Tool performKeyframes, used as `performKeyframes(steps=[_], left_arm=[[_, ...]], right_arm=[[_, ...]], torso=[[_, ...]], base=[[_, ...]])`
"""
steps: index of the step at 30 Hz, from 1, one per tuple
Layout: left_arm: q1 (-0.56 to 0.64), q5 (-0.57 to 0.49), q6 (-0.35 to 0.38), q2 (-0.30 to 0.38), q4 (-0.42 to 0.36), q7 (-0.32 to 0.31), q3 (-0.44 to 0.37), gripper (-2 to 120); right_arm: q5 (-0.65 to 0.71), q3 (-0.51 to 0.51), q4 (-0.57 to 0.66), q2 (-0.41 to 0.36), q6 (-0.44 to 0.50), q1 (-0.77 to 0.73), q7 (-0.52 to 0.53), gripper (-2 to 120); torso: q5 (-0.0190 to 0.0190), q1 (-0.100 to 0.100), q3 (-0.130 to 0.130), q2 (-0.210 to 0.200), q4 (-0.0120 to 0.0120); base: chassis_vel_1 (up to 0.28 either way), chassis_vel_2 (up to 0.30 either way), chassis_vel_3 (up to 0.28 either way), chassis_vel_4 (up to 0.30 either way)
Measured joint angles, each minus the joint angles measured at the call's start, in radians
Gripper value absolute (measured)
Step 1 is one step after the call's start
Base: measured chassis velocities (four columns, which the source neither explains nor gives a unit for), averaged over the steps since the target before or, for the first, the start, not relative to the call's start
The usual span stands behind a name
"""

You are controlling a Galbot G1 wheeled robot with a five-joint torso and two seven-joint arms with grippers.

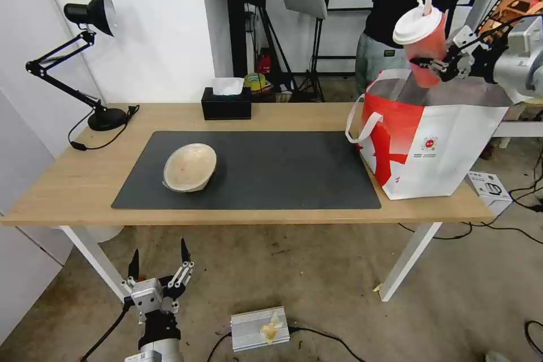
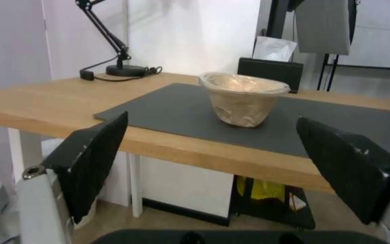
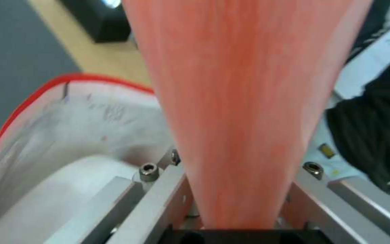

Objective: Pick up the trash from the table and place it into the takeout bag.

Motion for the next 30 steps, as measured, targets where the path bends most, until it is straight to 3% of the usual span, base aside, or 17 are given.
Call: performKeyframes(steps=[11, 30], left_arm=[[-0.001, -0.001, 0.000, 0.000, 0.001, 0.000, -0.001, 100], [-0.010, -0.004, 0.000, 0.000, 0.017, 0.001, 0.000, 100]], right_arm=[[-0.108, -0.031, -0.085, 0.027, -0.002, 0.052, -0.190, 6], [-0.265, -0.048, -0.216, 0.095, 0.025, 0.077, -0.259, 6]], torso=[[-0.0001, 0.000, 0.000, 0.000, 0.0000], [-0.0001, 0.000, 0.000, 0.000, 0.0000]], base=[[0.000, 0.000, 0.000, 0.000], [0.000, 0.000, 0.000, 0.000]])
